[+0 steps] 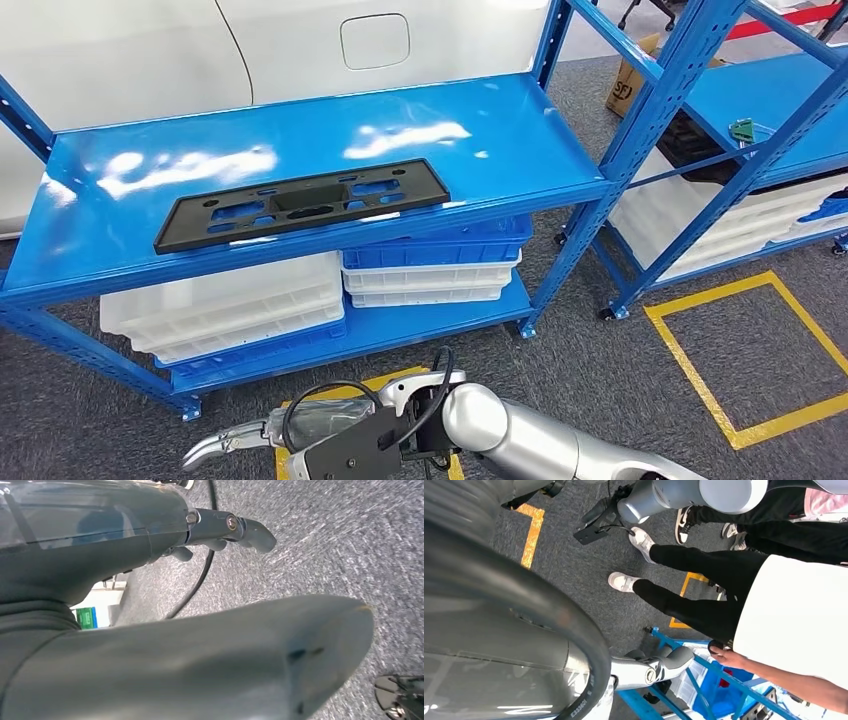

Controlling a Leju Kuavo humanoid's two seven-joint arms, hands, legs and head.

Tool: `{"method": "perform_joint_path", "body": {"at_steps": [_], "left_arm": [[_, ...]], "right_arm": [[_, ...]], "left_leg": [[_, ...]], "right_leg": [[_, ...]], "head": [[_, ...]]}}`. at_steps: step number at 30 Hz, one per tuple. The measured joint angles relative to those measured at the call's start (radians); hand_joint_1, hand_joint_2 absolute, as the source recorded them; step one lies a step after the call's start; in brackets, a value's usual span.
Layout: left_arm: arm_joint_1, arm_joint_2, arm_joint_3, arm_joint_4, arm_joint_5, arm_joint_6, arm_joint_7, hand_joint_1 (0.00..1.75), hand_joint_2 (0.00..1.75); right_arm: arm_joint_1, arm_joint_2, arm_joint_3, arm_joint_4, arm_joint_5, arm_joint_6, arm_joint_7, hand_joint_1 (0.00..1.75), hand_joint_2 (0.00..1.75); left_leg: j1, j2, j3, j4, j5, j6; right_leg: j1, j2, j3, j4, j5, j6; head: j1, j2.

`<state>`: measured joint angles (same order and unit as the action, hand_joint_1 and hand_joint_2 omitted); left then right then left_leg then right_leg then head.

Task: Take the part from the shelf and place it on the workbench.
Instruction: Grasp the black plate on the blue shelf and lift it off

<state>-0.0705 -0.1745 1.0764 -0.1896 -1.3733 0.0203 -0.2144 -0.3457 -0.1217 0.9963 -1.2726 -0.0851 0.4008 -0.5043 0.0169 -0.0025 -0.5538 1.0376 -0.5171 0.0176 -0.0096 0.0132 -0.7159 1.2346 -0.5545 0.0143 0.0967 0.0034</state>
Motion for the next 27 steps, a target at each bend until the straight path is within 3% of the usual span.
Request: {"method": "perform_joint_path", "body": {"at_steps": [1, 3, 5, 8, 9, 11, 13, 14, 17, 19, 22, 24, 27], "left_arm": [[0.001, -0.001, 0.0, 0.0, 0.0, 0.0, 0.0, 0.0, 0.0], [0.0, -0.001, 0.0, 0.0, 0.0, 0.001, 0.0, 0.0, 0.0], [-0.001, -0.002, 0.0, 0.001, 0.0, 0.0, -0.001, 0.0, 0.0], [-0.002, -0.002, 0.0, 0.001, -0.002, 0.0, -0.001, 0.0, 0.0], [-0.002, -0.002, -0.001, 0.002, -0.002, 0.0, -0.001, 0.0, 0.0], [-0.003, -0.002, -0.001, 0.002, -0.002, 0.001, -0.002, 0.0, 0.0], [-0.002, -0.002, -0.001, 0.002, -0.003, 0.001, -0.001, 0.0, 0.0], [-0.001, -0.002, -0.002, 0.002, -0.004, 0.001, 0.0, 0.0, 0.0], [0.0, -0.002, -0.002, 0.002, -0.006, 0.001, 0.001, 0.0, 0.0], [0.0, -0.002, -0.002, 0.003, -0.006, 0.001, -0.007, 0.0, 0.0], [0.001, -0.002, -0.003, 0.004, -0.006, 0.0, -0.019, 0.0, 0.0], [0.0, -0.002, -0.003, 0.004, -0.006, -0.001, -0.019, 0.0, 0.0], [-0.002, -0.002, -0.004, 0.003, -0.007, -0.005, -0.019, 0.0, 0.0]], "right_arm": [[0.0, -0.001, 0.0, 0.0, 0.0, 0.0, 0.0, 0.0, 1.75], [0.001, -0.002, 0.001, 0.0, 0.0, 0.0, 0.0, 0.0, 1.75], [0.002, -0.004, 0.002, -0.001, 0.0, -0.001, 0.001, 0.0, 1.75], [0.002, -0.006, 0.002, -0.003, -0.001, -0.001, 0.0, 0.0, 1.75], [0.002, -0.006, 0.002, -0.004, -0.001, -0.001, 0.0, 0.0, 1.75], [0.002, -0.006, 0.002, -0.006, -0.001, -0.001, 0.0, 0.0, 1.75], [0.005, -0.006, 0.003, -0.006, -0.001, -0.001, 0.001, 0.0, 1.75], [0.006, -0.006, 0.003, -0.006, -0.001, -0.002, 0.001, 0.0, 1.75], [0.007, -0.006, 0.003, -0.006, -0.001, -0.002, 0.001, 0.0, 1.75], [0.008, -0.005, 0.003, -0.007, -0.001, -0.002, 0.002, 0.0, 1.75], [0.008, -0.006, 0.003, -0.008, -0.001, -0.002, 0.002, 0.0, 1.75], [0.007, -0.006, 0.002, -0.009, -0.002, -0.002, 0.002, 0.0, 1.75], [0.008, -0.007, 0.003, -0.01, -0.002, -0.002, 0.002, 0.0, 1.75]], "left_leg": [[0.0, 0.0, 0.013, -0.001, -0.01, -0.003], [0.0, 0.0, 0.032, -0.004, -0.026, -0.013], [-0.002, 0.001, 0.043, -0.007, -0.032, -0.025], [-0.001, 0.003, 0.042, 0.031, -0.035, -0.035], [0.001, 0.003, 0.024, 0.072, -0.045, -0.037], [0.002, 0.003, -0.046, 0.192, -0.091, -0.042], [0.003, 0.003, -0.112, 0.274, -0.126, -0.046], [0.004, 0.003, -0.125, 0.27, -0.113, -0.047], [0.006, 0.003, -0.09, 0.103, 0.016, -0.046], [0.002, 0.002, -0.074, 0.03, 0.052, -0.041], [-0.001, 0.002, -0.073, 0.021, 0.054, -0.026], [0.002, 0.002, -0.068, 0.015, 0.052, -0.015], [0.001, 0.003, -0.063, 0.014, 0.045, -0.004]], "right_leg": [[0.0, -0.003, 0.019, -0.07, 0.052, -0.002], [0.008, -0.008, 0.051, -0.173, 0.104, -0.008], [0.014, -0.009, 0.064, -0.195, 0.103, -0.017], [0.006, -0.005, 0.09, -0.206, 0.104, -0.036], [0.004, -0.004, 0.099, -0.209, 0.099, -0.043], [0.003, -0.004, 0.112, -0.21, 0.088, -0.053], [0.004, -0.001, 0.126, -0.21, 0.076, -0.055], [0.004, 0.001, 0.135, -0.21, 0.069, -0.054], [0.005, 0.003, 0.169, -0.21, 0.047, -0.043], [0.006, 0.003, 0.179, -0.209, 0.035, -0.031], [0.007, 0.001, 0.181, -0.211, 0.023, -0.012], [0.005, 0.0, 0.165, -0.175, 0.0, -0.005], [0.002, -0.001, 0.06, 0.008, -0.071, -0.002]], "head": [[0.0, 0.0], [-0.002, 0.0], [-0.005, 0.0], [-0.005, 0.0], [-0.005, 0.0], [-0.005, 0.0], [-0.005, 0.0], [-0.005, 0.0], [-0.005, 0.0], [-0.007, 0.0], [-0.006, 0.0], [-0.006, 0.0], [-0.006, 0.0]]}}
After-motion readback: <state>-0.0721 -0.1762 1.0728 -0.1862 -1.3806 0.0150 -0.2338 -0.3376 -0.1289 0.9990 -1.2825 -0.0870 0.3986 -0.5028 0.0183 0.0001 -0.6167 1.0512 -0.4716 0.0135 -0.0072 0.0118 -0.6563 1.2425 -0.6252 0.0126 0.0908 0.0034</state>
